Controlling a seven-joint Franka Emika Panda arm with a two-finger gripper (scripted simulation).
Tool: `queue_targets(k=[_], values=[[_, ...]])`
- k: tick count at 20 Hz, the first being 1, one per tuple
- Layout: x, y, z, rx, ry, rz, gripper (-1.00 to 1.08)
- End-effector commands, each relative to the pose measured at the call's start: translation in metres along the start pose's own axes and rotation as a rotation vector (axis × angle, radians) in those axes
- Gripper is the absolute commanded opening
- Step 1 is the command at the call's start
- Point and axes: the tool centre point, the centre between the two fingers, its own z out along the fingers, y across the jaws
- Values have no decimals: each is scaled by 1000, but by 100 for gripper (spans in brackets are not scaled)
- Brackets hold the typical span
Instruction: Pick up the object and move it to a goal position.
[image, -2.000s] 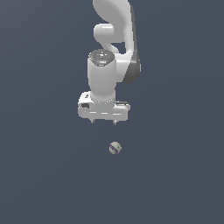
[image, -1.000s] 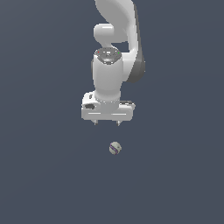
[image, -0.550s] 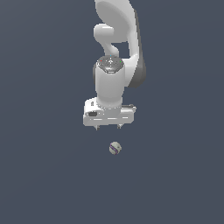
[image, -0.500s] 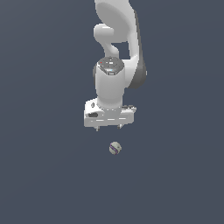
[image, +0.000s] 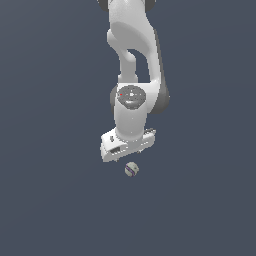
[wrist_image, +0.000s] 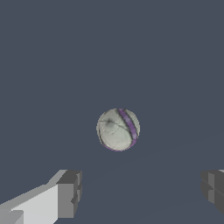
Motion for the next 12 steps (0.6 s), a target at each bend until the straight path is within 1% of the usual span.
queue_targets(k=[1,6,12], values=[[6,-2,10,9,-6,-69,100],[14,-5,27,25,-13,-175,100],[20,-8,39,38,-16,-252,100]])
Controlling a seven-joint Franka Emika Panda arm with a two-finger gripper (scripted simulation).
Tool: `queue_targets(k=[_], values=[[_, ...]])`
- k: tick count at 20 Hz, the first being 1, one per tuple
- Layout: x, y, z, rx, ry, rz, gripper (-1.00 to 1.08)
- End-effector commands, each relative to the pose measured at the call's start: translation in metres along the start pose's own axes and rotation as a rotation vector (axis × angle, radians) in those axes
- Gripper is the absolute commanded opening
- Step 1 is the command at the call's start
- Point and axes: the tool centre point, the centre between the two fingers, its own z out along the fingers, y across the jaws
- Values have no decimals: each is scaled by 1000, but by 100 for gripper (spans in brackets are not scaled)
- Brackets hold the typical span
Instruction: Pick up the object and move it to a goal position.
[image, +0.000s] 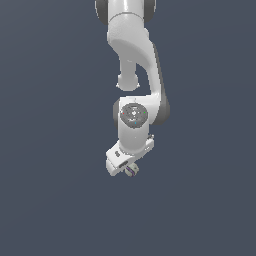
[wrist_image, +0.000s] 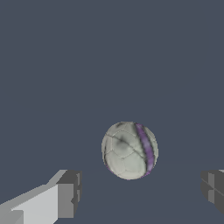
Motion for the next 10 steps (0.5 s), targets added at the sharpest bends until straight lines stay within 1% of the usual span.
queue_targets(k=[1,10], values=[[2,0,4,4,0,-26,100],[3,0,10,7,-1,-39,100]])
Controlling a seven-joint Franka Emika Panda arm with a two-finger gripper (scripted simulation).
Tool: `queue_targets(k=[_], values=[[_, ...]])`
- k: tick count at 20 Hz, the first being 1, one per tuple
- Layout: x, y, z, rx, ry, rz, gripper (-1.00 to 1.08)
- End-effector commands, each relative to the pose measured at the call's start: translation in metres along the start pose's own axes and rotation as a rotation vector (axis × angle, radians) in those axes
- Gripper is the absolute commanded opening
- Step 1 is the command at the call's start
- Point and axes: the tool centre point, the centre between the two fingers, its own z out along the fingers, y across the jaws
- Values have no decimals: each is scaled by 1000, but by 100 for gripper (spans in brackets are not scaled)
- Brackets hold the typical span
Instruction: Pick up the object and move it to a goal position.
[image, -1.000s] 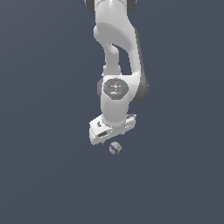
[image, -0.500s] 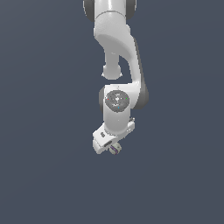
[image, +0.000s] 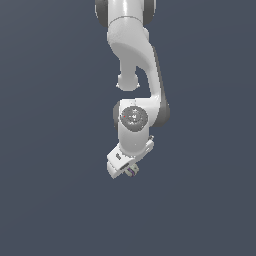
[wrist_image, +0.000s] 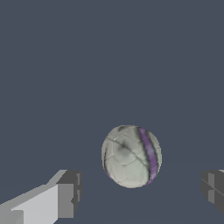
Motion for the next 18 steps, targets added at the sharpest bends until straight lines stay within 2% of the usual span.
queue_targets(k=[1,9,15,16,18], values=[[0,0,5,0,-1,-1,100],[-1,-1,44,1,0,-4,100],[0,0,49,1,0,-5,100],[0,0,49,1,0,-5,-100],[0,0,49,1,0,-5,-100]])
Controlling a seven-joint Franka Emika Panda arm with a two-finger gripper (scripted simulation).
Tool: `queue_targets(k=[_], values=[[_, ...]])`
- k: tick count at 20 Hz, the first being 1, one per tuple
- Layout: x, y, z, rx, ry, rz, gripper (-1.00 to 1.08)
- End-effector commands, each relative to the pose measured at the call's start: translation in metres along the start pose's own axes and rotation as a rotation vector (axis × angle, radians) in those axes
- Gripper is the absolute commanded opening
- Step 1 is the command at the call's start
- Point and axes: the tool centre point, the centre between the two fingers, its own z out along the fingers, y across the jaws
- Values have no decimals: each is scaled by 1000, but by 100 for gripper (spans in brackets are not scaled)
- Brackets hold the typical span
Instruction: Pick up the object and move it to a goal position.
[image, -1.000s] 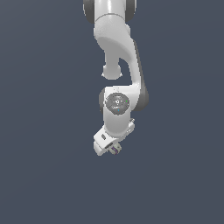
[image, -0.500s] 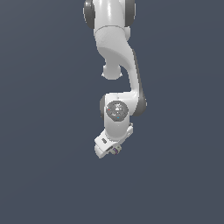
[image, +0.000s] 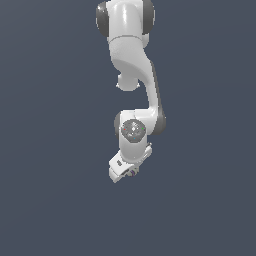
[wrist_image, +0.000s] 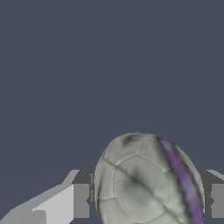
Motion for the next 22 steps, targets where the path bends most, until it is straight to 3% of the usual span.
queue_targets(k=[1,13,22], values=[[0,0,0,-1,1,0,-100],[-5,2,-3,0,0,0,-100],[-40,15,-30,0,0,0,-100]])
